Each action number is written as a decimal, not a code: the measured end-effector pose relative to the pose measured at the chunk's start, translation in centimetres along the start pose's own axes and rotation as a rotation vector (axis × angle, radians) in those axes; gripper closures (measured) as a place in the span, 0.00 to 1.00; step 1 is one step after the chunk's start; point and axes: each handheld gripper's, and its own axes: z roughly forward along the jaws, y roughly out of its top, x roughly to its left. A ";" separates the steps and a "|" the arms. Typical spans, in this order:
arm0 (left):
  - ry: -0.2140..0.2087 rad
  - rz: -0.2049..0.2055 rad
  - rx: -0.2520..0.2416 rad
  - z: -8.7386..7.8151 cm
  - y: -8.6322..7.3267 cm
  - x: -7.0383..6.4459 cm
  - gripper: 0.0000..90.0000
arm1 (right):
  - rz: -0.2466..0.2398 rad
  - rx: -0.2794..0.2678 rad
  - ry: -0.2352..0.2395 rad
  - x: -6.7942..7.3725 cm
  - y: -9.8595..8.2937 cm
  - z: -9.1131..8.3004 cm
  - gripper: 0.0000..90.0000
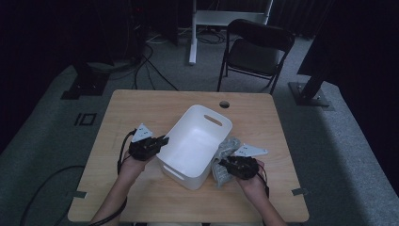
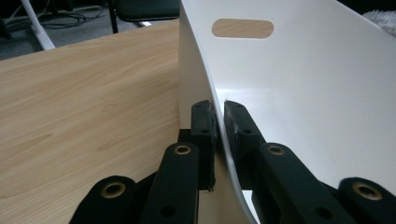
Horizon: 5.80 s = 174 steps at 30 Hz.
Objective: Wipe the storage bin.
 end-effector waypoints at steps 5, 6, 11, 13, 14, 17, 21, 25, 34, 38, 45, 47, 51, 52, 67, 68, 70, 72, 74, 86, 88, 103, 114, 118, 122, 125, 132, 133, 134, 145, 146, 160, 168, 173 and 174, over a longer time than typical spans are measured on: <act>0.009 0.007 0.000 0.0 0.0 -0.1 0.92 | 0.006 0.026 -0.011 -0.2 -0.3 0.5 0.84; 0.012 0.012 0.003 0.0 0.0 -0.2 0.92 | 0.008 0.030 -0.010 -0.3 -0.3 0.5 0.84; 0.011 0.012 0.003 0.0 0.0 -0.2 0.92 | 0.023 0.046 -0.010 -0.6 -0.5 0.9 0.84; 0.012 0.012 0.004 0.0 0.0 -0.2 0.92 | 0.027 0.051 -0.012 -0.7 -0.6 1.0 0.84; 0.013 0.014 0.004 0.0 0.1 -0.2 0.92 | 0.029 0.057 -0.013 -0.7 -0.7 1.1 0.84; 0.016 0.014 0.005 0.0 0.1 -0.3 0.92 | 0.025 0.072 -0.024 -0.8 -0.9 1.4 0.84; 0.017 0.013 0.005 0.0 0.1 -0.3 0.92 | 0.035 0.090 -0.034 -1.0 -1.2 1.9 0.84; 0.014 0.010 0.004 0.0 0.0 -0.2 0.91 | 0.046 0.138 -0.048 -1.6 -1.9 2.9 0.84; 0.033 0.007 0.002 0.1 0.1 -0.3 0.91 | 0.061 0.138 -0.067 -1.4 -2.1 2.9 0.84; 0.044 0.010 0.004 0.1 0.1 -0.4 0.92 | 0.059 0.054 -0.019 -0.7 -0.9 1.0 0.85; 0.049 0.005 0.003 0.1 0.1 -0.6 0.92 | -0.022 -0.083 0.028 1.5 0.4 -2.0 0.85; 0.046 0.005 0.003 0.1 0.1 -0.6 0.92 | -0.027 -0.113 0.030 1.8 0.3 -2.2 0.85; 0.027 0.004 0.002 0.2 0.1 -0.5 0.92 | -0.027 -0.093 0.035 2.0 0.4 -1.5 0.84; 0.023 0.002 0.001 0.2 0.1 -0.4 0.92 | -0.031 -0.085 0.033 2.0 0.4 -1.4 0.84; 0.036 0.025 -0.002 0.2 0.1 -0.7 0.92 | -0.012 0.020 0.015 0.9 -0.5 0.3 0.84; 0.036 0.025 -0.002 0.2 0.1 -0.7 0.92 | -0.010 0.021 0.014 0.8 -0.5 0.4 0.84; 0.040 0.030 -0.001 0.2 0.1 -0.8 0.91 | -0.006 0.031 0.014 0.7 -0.6 0.5 0.84; 0.039 0.026 -0.002 0.2 0.1 -0.8 0.91 | -0.002 0.032 0.011 0.5 -0.7 0.7 0.84; 0.038 0.025 -0.002 0.3 0.1 -0.8 0.91 | 0.003 0.039 0.010 0.4 -0.8 0.9 0.84; 0.034 0.023 -0.004 0.3 0.1 -0.7 0.91 | 0.036 0.130 -0.009 -1.2 -2.1 2.9 0.84; 0.032 0.018 -0.008 0.3 0.1 -0.7 0.91 | 0.075 0.142 0.003 -1.5 -2.4 3.3 0.84; 0.066 0.013 -0.014 0.5 0.1 -1.0 0.92 | 0.047 0.031 0.023 -0.2 -0.3 -0.2 0.84; 0.057 0.024 -0.001 0.5 0.2 -1.3 0.92 | -0.014 -0.023 0.030 2.0 0.6 -1.4 0.84; 0.053 0.020 -0.001 0.5 0.2 -1.2 0.92 | -0.042 0.010 0.019 2.4 0.3 -0.8 0.84; 0.057 0.023 0.000 0.5 0.2 -1.3 0.92 | -0.038 0.024 0.023 2.1 0.2 -0.5 0.84; 0.058 0.023 0.000 0.5 0.2 -1.4 0.92 | -0.032 0.032 0.020 2.0 0.0 -0.3 0.84; 0.062 0.018 -0.002 0.6 0.2 -1.3 0.91 | -0.020 0.061 0.014 1.3 -0.5 0.5 0.84; 0.065 0.017 -0.004 0.6 0.2 -1.3 0.91 | -0.016 0.065 0.013 1.2 -0.6 0.6 0.84; 0.068 0.016 -0.005 0.6 0.2 -1.4 0.91 | -0.013 0.065 0.013 1.1 -0.6 0.7 0.84; 0.082 0.016 -0.009 0.7 0.3 -1.4 0.91 | 0.020 0.097 0.006 0.0 -1.2 1.8 0.84; 0.083 0.014 -0.010 0.7 0.3 -1.4 0.91 | 0.027 0.102 0.005 -0.1 -1.3 1.9 0.84; 0.107 -0.006 -0.013 0.8 0.3 -1.3 0.90 | 0.048 0.176 -0.016 -1.4 -2.2 3.7 0.84; 0.117 -0.021 -0.017 0.8 0.3 -1.3 0.91 | 0.066 0.114 0.026 -1.2 -1.4 1.5 0.84; 0.122 -0.028 -0.019 0.9 0.3 -1.3 0.91 | 0.049 0.002 0.079 0.2 0.3 -1.5 0.84; 0.121 -0.028 -0.020 0.9 0.3 -1.3 0.91 | 0.043 -0.010 0.086 0.4 0.4 -1.7 0.84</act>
